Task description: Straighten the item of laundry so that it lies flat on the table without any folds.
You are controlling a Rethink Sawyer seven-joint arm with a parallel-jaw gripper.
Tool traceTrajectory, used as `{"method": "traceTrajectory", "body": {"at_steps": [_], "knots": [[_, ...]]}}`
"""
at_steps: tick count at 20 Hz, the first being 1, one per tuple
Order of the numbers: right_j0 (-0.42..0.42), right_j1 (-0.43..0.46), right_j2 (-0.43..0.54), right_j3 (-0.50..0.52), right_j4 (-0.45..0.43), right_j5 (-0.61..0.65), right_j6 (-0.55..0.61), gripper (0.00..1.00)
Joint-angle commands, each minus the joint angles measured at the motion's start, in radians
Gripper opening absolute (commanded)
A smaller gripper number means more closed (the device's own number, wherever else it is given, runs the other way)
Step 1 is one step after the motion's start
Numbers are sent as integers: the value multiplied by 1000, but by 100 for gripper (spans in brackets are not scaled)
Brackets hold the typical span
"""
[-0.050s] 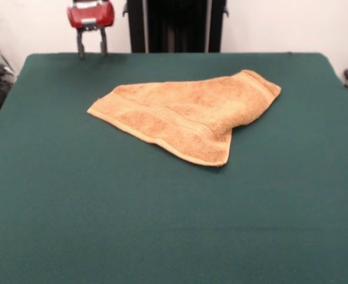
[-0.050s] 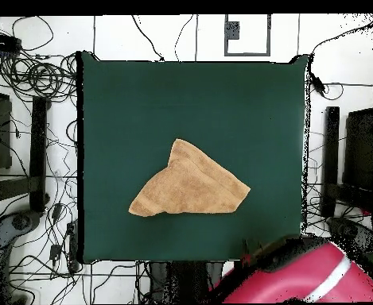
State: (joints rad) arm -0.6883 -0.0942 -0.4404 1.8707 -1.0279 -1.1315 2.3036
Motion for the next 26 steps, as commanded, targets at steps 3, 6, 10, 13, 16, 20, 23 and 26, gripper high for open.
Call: {"method": "traceTrajectory", "body": {"at_steps": [3,6,10,13,16,20,23,26], "knots": [[-40,22,463,-94,-412,322,1013,100],[1,-11,521,-70,-657,289,1499,100],[72,-17,490,-56,-766,115,1930,100],[98,-9,448,-57,-766,26,2034,100],[105,-17,426,-25,-763,-21,2122,100],[118,-72,421,73,-744,-86,2239,100],[115,-102,451,159,-686,-110,2284,100],[100,-111,475,212,-660,-141,2332,100]]}}
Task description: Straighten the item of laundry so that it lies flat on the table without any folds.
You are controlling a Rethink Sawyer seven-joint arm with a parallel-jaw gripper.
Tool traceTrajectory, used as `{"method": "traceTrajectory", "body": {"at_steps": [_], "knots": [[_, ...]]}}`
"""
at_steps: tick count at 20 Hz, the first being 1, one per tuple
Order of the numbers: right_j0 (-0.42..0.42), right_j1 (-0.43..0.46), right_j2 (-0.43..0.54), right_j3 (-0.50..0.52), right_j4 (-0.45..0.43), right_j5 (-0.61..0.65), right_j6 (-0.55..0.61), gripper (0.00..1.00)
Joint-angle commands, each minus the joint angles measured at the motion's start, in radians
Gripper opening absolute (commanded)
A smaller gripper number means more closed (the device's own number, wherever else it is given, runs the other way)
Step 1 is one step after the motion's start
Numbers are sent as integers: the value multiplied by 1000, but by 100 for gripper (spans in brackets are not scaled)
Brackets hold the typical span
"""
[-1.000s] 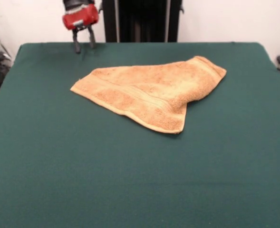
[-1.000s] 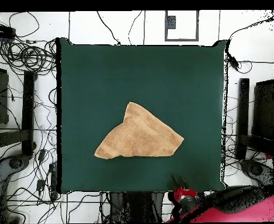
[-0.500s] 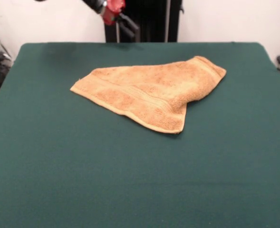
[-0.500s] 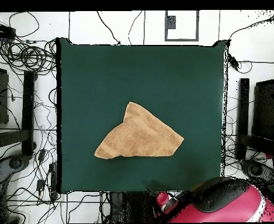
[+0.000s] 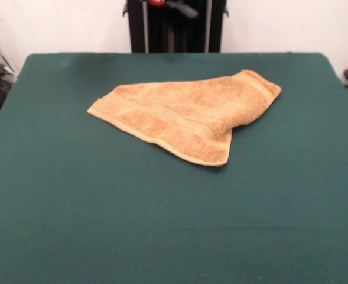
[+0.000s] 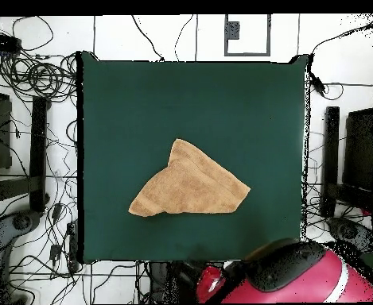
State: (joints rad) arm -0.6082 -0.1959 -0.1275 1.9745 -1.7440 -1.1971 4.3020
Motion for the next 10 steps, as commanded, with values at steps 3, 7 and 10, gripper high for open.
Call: {"method": "traceTrajectory", "body": {"at_steps": [3,7,10], "knots": [[-54,2,242,192,104,-161,365,100],[-156,102,390,326,138,-337,236,100],[-167,172,490,394,107,-477,161,100]]}}
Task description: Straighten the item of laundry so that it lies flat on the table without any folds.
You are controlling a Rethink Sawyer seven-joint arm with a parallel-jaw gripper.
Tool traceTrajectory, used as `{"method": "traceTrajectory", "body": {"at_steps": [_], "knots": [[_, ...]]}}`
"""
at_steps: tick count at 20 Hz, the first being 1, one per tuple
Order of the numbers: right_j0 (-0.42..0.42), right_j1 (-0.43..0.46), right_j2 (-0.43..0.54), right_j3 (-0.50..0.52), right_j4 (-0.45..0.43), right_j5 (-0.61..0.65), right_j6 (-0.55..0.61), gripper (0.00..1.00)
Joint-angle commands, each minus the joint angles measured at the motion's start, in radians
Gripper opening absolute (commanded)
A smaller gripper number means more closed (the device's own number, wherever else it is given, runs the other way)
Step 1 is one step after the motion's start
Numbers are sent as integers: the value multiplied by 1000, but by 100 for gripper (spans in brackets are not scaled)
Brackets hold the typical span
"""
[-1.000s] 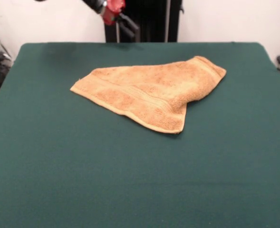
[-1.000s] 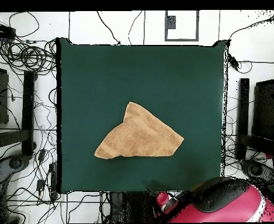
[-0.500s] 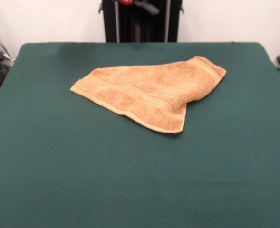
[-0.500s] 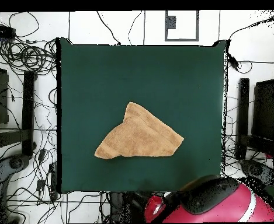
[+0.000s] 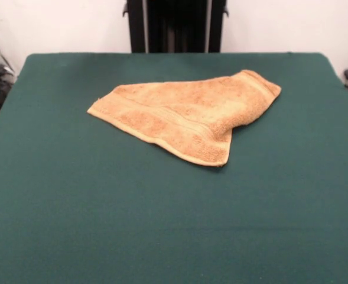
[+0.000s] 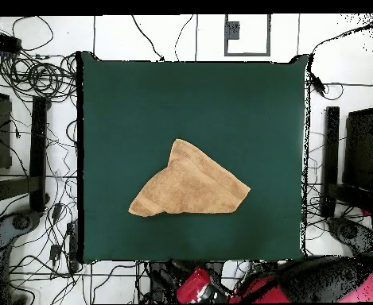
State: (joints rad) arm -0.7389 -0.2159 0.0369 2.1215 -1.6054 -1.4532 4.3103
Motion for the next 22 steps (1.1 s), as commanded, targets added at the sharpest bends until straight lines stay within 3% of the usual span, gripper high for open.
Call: {"method": "traceTrajectory", "body": {"at_steps": [1,6,10,16,18,19,20,22], "knots": [[-26,218,367,256,-57,-285,110,100],[65,253,470,246,-193,-485,-59,100],[144,244,465,253,-226,-524,-185,100],[229,290,571,272,-288,-578,-345,100],[258,298,627,282,-323,-566,-465,100],[277,305,652,271,-327,-545,-642,100],[288,308,659,260,-325,-532,-733,100],[314,320,697,267,-341,-505,-815,100]]}}
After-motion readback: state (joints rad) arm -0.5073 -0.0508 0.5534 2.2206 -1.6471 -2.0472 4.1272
